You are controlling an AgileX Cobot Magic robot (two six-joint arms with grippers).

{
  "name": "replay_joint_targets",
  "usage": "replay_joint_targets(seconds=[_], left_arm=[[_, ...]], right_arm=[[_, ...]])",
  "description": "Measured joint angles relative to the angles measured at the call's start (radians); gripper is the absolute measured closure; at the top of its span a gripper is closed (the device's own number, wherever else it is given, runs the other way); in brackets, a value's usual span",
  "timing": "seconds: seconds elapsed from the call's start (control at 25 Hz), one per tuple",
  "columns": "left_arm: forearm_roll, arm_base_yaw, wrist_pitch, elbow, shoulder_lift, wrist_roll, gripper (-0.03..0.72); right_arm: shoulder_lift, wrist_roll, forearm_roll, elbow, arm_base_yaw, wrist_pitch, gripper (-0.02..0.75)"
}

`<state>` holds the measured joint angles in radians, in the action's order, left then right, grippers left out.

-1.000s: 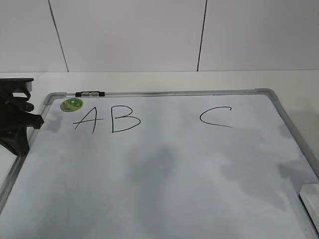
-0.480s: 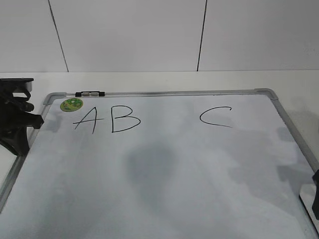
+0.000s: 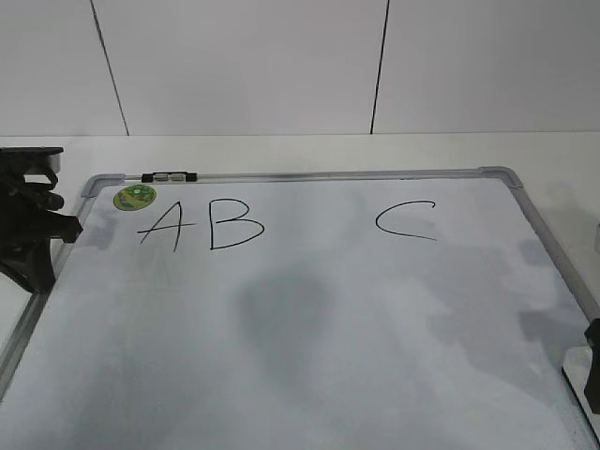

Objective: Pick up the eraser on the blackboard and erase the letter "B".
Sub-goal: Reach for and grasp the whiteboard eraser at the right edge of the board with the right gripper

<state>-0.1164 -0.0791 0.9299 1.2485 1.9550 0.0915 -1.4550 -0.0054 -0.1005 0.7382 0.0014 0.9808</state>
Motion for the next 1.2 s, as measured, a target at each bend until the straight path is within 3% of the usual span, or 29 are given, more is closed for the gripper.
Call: replay_joint_targets(seconds=[0.56, 0.76, 1.2], left_arm=[[0.000, 0.000, 0.000, 0.000, 0.000, 0.000, 0.650], [0.000, 0.000, 0.000, 0.000, 0.000, 0.000, 0.650], [0.000, 0.000, 0.000, 0.000, 0.000, 0.000, 0.650]], right_arm=[[0.001, 0.005, 0.000, 0.061, 0.000, 0.032, 0.116], [0.102, 0.005, 0.009, 0.061, 0.000, 0.030, 0.134], [0.332, -0.010, 0.020, -0.136, 0.000, -0.042, 0.147]])
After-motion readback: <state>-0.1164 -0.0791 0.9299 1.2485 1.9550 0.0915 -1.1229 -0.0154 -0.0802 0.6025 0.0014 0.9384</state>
